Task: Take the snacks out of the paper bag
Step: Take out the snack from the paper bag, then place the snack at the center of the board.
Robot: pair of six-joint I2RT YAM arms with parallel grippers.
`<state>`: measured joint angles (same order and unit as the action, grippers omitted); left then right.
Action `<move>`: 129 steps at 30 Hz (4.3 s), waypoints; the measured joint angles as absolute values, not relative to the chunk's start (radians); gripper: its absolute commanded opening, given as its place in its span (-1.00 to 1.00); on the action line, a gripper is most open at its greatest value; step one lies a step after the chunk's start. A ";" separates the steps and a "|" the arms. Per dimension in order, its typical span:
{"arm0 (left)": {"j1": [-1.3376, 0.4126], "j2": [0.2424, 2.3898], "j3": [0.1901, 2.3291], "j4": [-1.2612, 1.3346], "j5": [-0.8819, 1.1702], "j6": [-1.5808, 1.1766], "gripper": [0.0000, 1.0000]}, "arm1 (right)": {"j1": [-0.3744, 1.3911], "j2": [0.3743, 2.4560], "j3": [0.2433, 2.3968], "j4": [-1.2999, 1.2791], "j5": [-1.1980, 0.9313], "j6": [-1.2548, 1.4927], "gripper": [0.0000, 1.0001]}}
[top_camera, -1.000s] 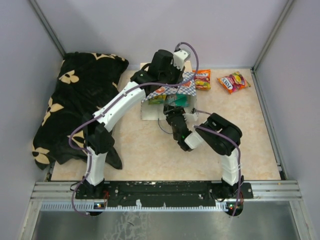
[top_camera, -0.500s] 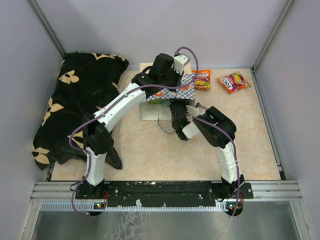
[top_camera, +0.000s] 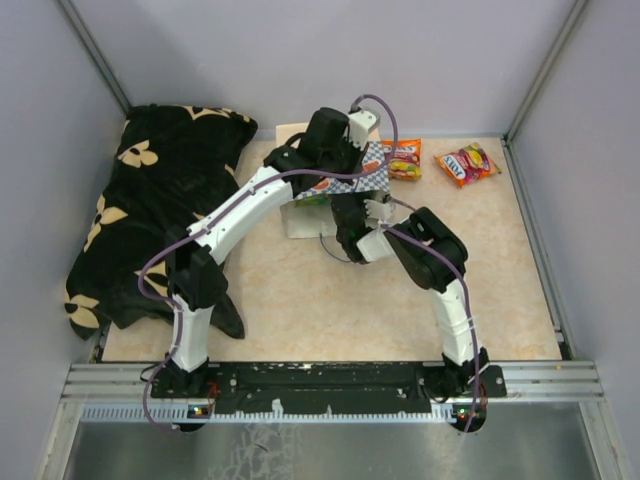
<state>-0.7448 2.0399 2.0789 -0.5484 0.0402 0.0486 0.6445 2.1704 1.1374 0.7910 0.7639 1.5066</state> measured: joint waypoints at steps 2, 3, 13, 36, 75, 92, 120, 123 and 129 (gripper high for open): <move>-0.745 2.040 2.079 -0.551 0.038 0.049 -1.00 | 0.645 2.190 1.140 0.778 0.758 1.525 -1.00; -0.745 2.040 2.079 -0.551 0.036 0.049 -1.00 | 0.645 2.196 1.139 0.773 0.756 1.525 -1.00; -0.730 2.040 2.096 -0.557 0.033 0.048 -1.00 | 0.646 2.069 0.949 0.847 0.671 1.370 -1.00; -0.654 2.076 2.139 -0.535 0.028 0.030 -1.00 | 0.645 1.392 0.730 0.481 0.096 0.902 -1.00; -0.620 1.989 1.931 -0.520 0.038 0.052 -1.00 | -0.044 1.246 1.072 -0.417 0.032 0.627 -1.00; -0.619 1.988 1.860 -0.503 0.045 0.036 -1.00 | -0.048 1.259 0.978 -0.589 0.260 1.964 -0.97; -0.619 1.888 1.658 -0.486 0.012 0.030 -1.00 | -0.216 1.192 1.062 -0.338 0.189 0.548 0.98; -0.619 1.882 1.644 -0.477 0.014 0.030 -1.00 | -0.207 1.233 1.062 -0.436 0.234 0.413 0.98; -0.619 1.882 1.639 -0.471 0.029 0.030 -1.00 | -0.202 1.477 1.054 -0.575 0.311 0.322 0.98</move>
